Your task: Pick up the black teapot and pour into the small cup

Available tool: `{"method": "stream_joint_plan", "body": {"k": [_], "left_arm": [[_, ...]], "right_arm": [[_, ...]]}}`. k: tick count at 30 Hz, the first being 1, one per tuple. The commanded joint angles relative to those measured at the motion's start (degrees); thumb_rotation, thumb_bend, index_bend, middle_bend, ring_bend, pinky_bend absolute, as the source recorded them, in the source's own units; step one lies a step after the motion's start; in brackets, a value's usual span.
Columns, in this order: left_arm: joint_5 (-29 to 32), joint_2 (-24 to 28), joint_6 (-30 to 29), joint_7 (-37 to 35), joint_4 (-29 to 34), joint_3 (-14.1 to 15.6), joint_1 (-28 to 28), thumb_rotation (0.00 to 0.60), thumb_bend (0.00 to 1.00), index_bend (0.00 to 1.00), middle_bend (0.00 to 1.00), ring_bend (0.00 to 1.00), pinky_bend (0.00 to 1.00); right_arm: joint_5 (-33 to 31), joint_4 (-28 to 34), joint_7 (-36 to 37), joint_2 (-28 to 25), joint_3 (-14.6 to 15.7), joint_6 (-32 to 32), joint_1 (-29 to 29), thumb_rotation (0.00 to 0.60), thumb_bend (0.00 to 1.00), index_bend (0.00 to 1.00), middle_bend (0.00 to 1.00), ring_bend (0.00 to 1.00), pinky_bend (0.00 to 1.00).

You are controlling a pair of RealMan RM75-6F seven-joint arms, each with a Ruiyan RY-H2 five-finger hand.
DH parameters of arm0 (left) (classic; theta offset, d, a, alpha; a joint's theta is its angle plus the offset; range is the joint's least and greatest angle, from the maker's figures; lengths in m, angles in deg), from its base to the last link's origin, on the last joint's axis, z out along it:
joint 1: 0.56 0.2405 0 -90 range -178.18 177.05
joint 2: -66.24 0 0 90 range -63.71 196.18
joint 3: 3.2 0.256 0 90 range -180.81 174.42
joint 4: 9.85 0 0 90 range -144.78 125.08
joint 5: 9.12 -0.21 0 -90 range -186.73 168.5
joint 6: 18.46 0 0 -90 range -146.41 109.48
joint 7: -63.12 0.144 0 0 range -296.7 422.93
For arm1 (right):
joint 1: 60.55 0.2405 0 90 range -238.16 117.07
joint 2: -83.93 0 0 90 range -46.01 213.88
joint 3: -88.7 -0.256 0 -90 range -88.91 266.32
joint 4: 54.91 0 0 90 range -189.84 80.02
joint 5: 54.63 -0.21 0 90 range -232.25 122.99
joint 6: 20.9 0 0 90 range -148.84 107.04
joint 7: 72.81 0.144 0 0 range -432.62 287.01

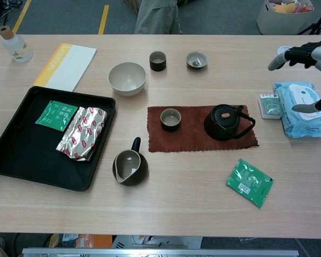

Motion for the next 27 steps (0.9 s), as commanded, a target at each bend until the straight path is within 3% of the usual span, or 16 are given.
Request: {"method": "stream_joint_plan", "body": {"k": [1,27], "left_arm": [[0.1,0.0,0.0,-0.2,-0.1,0.1,0.2,0.6,0.29,0.11,0.15,0.16,0.17],[-0.1,-1.1,0.8,-4.6,-3.8,0.9,0.8,0.6,0.29,0.11,0.15,0.16,0.17]], "right_arm": [[-1.0,0.2,-2.5,2.7,0.4,-4.0,2.7,0.6,0.0,0.28,0.33,0.32,0.39],[-13.0,-4.8,-25.6,22.9,-0.6,-8.9,8.1,0.6,0.0,0.28,0.3,0.27,0.4]]}}
